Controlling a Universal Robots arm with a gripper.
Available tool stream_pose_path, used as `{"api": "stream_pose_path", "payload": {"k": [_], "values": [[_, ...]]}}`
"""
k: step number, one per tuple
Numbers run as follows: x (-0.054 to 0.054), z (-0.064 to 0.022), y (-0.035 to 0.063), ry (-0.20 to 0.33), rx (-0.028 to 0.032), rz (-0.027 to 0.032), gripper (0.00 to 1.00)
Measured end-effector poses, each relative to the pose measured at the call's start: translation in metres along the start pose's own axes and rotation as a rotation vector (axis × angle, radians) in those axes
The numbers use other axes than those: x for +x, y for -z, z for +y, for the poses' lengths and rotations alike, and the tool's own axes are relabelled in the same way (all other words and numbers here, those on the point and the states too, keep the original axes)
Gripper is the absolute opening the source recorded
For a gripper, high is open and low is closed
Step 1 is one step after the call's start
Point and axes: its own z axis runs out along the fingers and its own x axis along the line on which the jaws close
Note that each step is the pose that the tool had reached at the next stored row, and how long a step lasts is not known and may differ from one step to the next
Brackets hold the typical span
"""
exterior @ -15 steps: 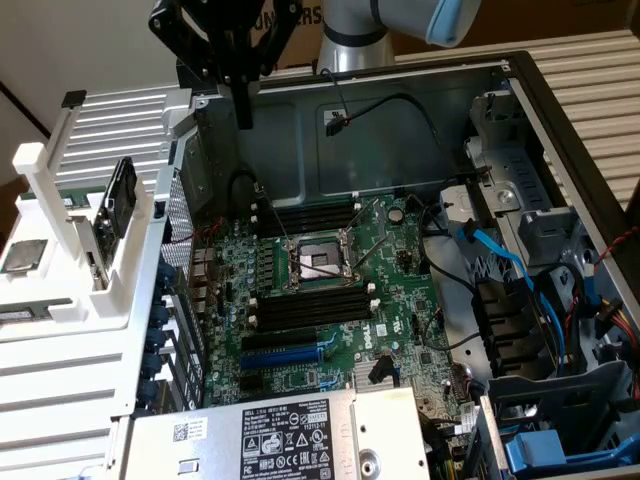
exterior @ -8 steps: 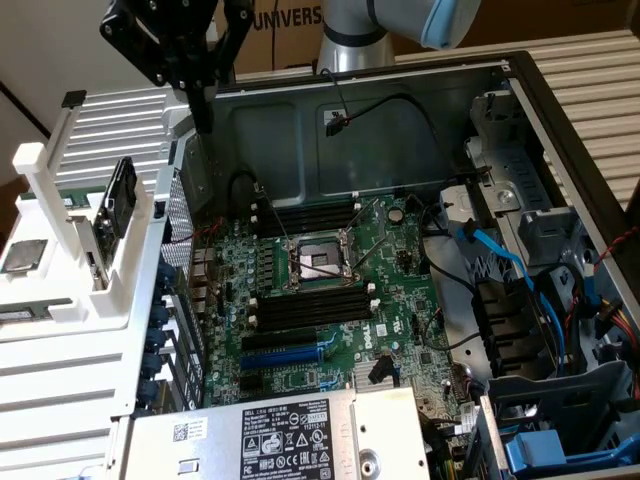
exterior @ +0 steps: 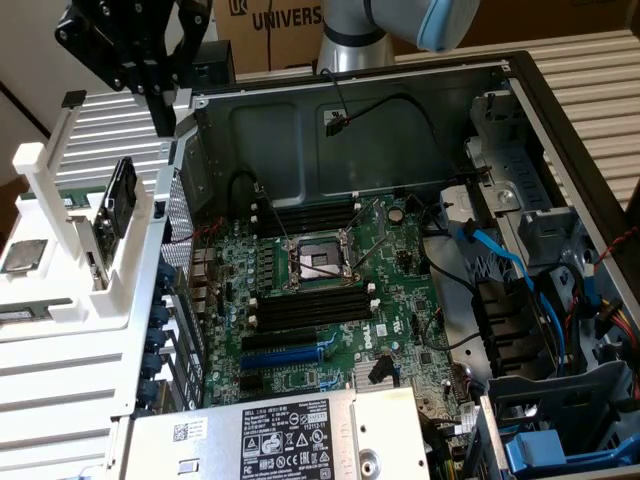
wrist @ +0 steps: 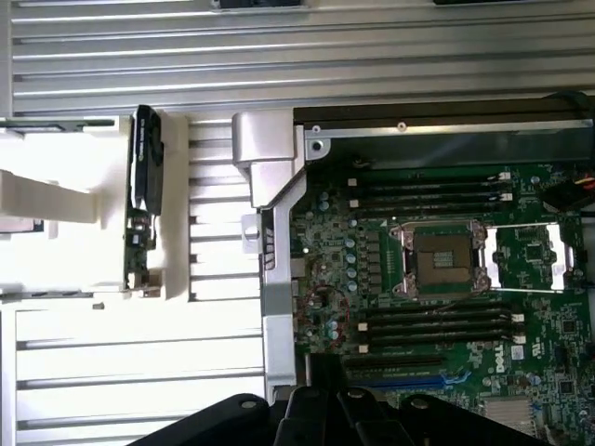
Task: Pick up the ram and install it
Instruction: 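Reach for the ram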
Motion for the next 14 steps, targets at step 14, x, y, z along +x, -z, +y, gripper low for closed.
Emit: {"api": "stream_pose_path", "payload": {"k": [14], "values": [[0.073, -0.0052, 0.0018, 0.0, -0.016, 0.001, 0.1]]}}
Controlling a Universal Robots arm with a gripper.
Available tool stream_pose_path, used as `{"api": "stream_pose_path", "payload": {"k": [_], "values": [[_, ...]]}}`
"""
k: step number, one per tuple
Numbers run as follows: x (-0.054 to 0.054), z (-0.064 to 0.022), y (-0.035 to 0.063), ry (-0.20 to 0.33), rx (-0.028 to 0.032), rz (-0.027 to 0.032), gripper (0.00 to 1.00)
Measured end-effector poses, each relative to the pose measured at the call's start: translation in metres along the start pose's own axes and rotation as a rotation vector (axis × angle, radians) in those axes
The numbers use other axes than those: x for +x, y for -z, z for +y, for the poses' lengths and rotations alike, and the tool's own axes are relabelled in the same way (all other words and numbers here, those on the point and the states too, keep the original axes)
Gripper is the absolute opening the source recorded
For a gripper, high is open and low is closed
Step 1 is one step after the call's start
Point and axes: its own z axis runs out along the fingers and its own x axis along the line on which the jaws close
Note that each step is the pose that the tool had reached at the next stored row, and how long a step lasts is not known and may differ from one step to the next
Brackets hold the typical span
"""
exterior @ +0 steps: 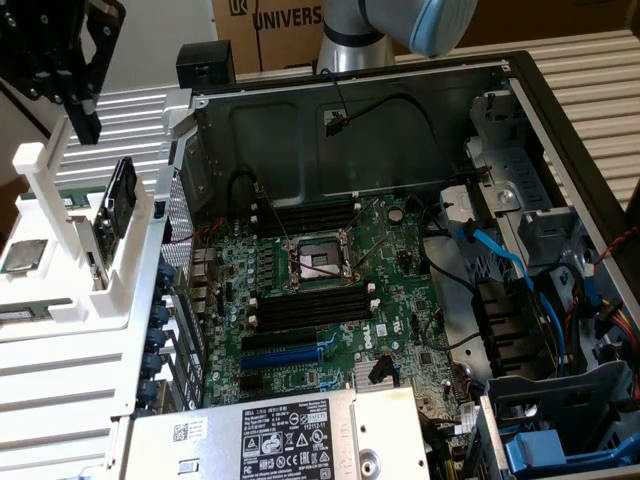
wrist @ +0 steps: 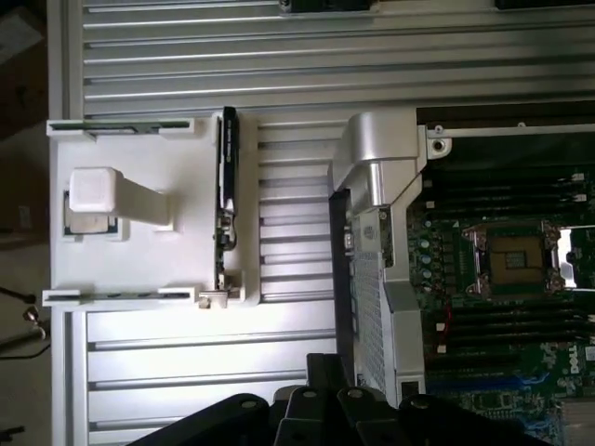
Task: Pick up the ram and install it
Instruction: 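Reach for the ram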
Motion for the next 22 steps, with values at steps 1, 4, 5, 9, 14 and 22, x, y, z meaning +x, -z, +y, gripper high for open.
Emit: {"api": "stream_pose_path", "payload": {"k": [1, 4, 5, 9, 14, 22], "values": [[0.005, -0.0003, 0.0002, 0.0, -0.0009, 0.0002, 0.1], [0.018, -0.0013, 0.0005, 0.0, -0.0032, 0.0003, 0.1], [0.023, -0.0016, 0.0006, 0.0, -0.0037, 0.0004, 0.1], [0.046, -0.0032, 0.0012, 0.0, -0.0042, 0.0004, 0.1], [0.068, -0.0048, 0.0017, 0.0, -0.0042, 0.0004, 0.1], [0.105, -0.0053, 0.0019, 0.0, -0.0041, 0.0005, 0.1]]}}
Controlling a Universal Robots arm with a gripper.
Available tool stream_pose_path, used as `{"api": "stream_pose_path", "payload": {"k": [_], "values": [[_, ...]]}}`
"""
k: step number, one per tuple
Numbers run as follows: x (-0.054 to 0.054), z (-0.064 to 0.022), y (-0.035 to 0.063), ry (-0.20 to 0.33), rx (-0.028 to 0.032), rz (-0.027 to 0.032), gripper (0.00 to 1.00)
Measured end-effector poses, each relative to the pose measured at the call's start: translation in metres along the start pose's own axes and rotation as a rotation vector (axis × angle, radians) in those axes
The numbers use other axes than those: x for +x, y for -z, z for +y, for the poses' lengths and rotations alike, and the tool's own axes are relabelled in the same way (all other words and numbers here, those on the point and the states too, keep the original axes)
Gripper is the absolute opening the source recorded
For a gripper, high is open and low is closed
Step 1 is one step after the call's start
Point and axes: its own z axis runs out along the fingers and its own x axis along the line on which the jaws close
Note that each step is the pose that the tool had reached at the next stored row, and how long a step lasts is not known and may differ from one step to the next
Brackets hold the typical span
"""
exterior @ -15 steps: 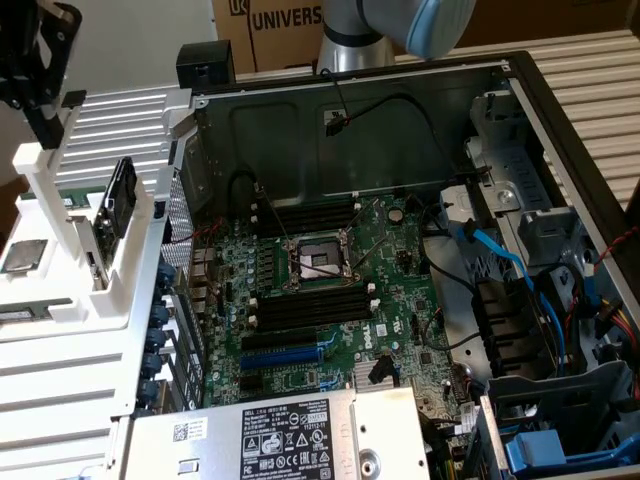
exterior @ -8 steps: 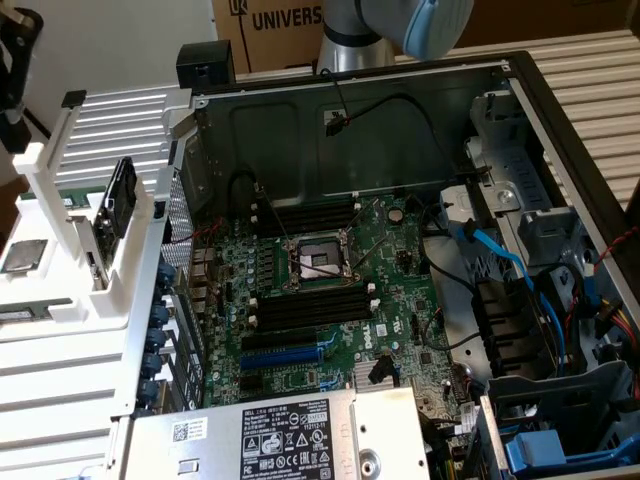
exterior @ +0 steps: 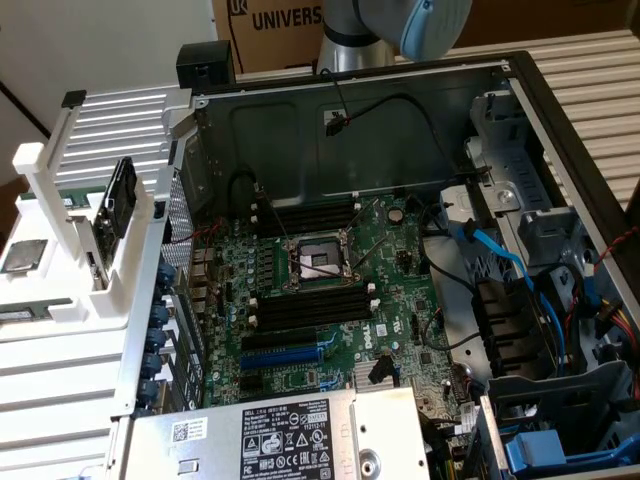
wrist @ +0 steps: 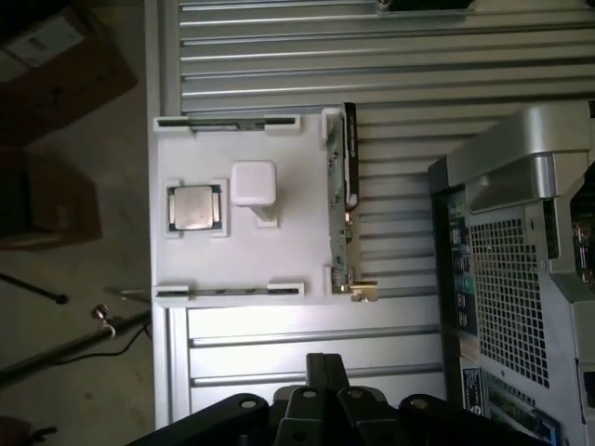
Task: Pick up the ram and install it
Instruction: 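Reach for the ram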
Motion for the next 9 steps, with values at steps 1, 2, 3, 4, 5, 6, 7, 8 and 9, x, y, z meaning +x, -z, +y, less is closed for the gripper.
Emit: {"api": "stream_pose_path", "payload": {"k": [1, 2, 3, 4, 5, 6, 7, 8, 9], "values": [[0.005, 0.0013, -0.0003, 0.0, 0.0, 0.0, 0.1], [0.009, 0.0028, -0.0005, 0.0, 0.0, 0.0, 0.1], [0.013, 0.0047, -0.001, 0.0, -0.0001, -0.0002, 0.1], [0.017, 0.0065, -0.0013, 0.0, 0.0, 0.0, 0.1], [0.021, 0.0086, -0.0017, 0.0, 0.0, -0.0001, 0.1], [0.024, 0.0106, -0.0021, 0.0, 0.0, -0.0001, 0.1], [0.027, 0.0123, -0.0023, 0.0, 0.0, 0.0, 0.1], [0.03, 0.0133, -0.0024, 0.0, 0.0, 0.0, 0.1], [0.033, 0.0146, -0.0026, 0.0, 0.0, 0.0, 0.1]]}}
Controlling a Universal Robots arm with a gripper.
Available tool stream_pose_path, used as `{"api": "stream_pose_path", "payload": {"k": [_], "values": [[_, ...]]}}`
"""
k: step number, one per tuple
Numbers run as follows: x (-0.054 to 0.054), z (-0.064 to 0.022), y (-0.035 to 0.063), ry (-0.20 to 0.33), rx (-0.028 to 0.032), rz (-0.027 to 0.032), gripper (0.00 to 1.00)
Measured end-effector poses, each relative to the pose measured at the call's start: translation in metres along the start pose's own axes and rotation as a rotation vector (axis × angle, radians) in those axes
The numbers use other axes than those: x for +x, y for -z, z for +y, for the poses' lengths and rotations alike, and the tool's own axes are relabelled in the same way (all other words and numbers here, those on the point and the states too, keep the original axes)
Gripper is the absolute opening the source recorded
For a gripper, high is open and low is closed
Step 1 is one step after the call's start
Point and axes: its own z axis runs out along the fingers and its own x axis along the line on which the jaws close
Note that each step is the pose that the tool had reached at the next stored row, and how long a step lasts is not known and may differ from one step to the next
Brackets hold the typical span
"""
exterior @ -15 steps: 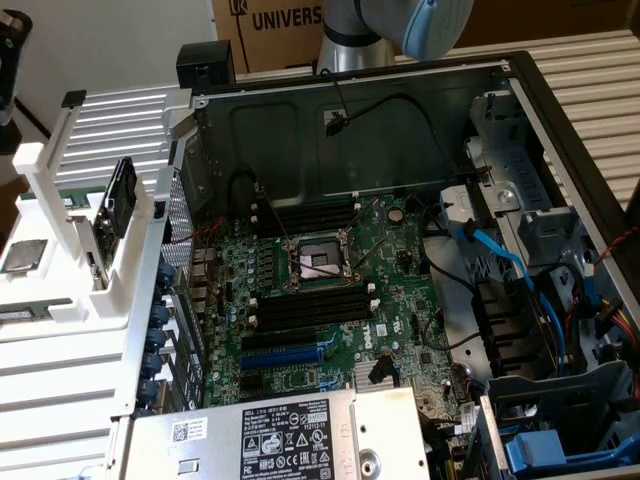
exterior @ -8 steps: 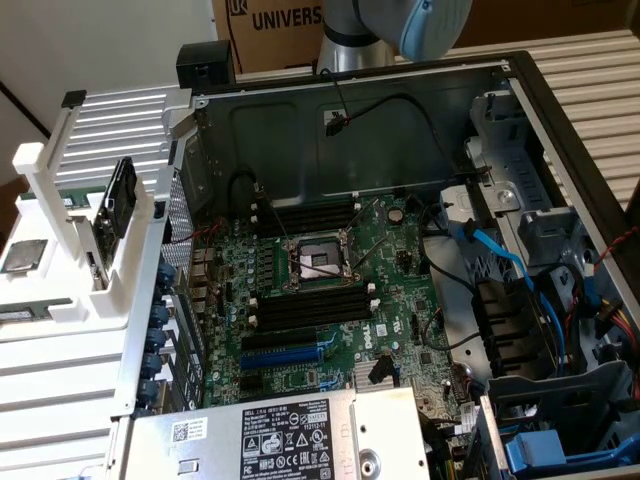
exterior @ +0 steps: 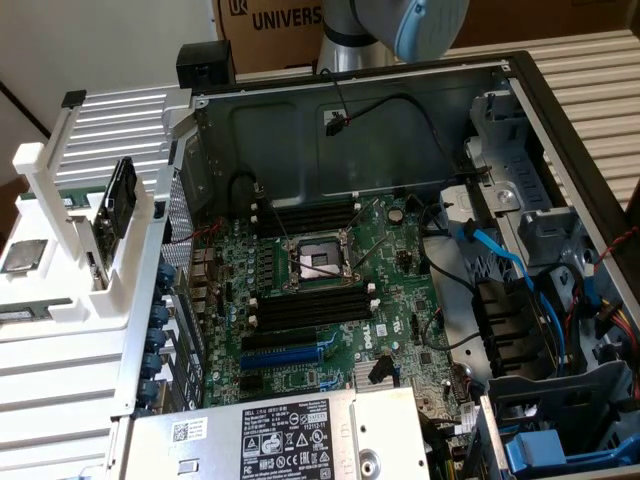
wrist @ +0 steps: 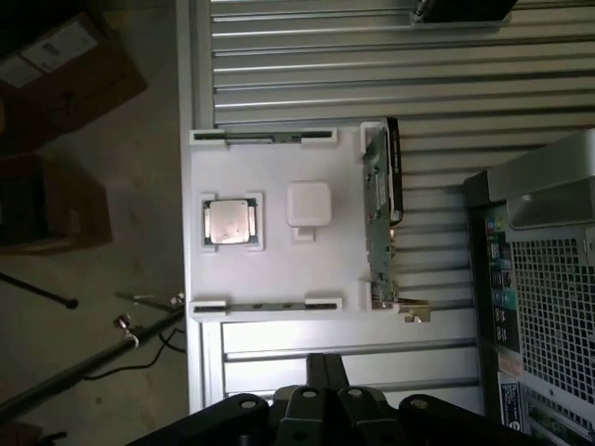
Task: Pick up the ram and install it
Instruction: 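Reach for the ram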
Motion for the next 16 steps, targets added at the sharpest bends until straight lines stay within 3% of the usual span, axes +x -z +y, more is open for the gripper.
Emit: {"api": "stream_pose_path", "payload": {"k": [5, 10, 11, 16], "values": [[0.006, 0.0098, -0.0018, 0.0, 0.0031, 0.0002, 0.1], [0.017, 0.0166, -0.003, 0.001, 0.0258, -0.0011, 0.1], [0.02, 0.0164, -0.0031, 0.001, 0.0279, -0.0015, 0.1], [0.025, 0.016, -0.0031, 0.001, 0.0292, -0.0015, 0.1]]}}
